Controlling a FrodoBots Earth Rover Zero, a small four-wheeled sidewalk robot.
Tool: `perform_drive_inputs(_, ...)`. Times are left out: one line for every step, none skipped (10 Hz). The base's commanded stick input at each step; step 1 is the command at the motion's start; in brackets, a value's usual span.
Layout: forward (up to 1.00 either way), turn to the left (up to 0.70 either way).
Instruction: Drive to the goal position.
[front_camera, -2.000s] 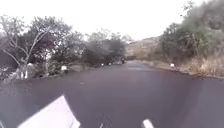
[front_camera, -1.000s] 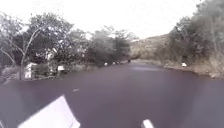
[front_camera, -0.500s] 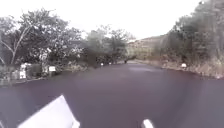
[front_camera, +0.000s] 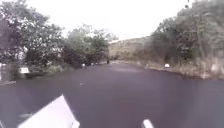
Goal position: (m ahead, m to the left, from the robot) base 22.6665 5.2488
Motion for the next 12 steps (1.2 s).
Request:
perform_drive_inputs(1.0,-0.02)
perform_drive_inputs(1.0,0.0)
perform_drive_inputs(1.0,0.0)
perform_drive_inputs(1.0,0.0)
perform_drive_inputs(1.0,0.0)
perform_drive_inputs(1.0,0.0)
perform_drive_inputs(1.0,0.0)
perform_drive_inputs(1.0,0.0)
perform_drive_inputs(1.0,0.0)
perform_drive_inputs(1.0,0.0)
perform_drive_inputs(1.0,0.0)
perform_drive_inputs(1.0,0.0)
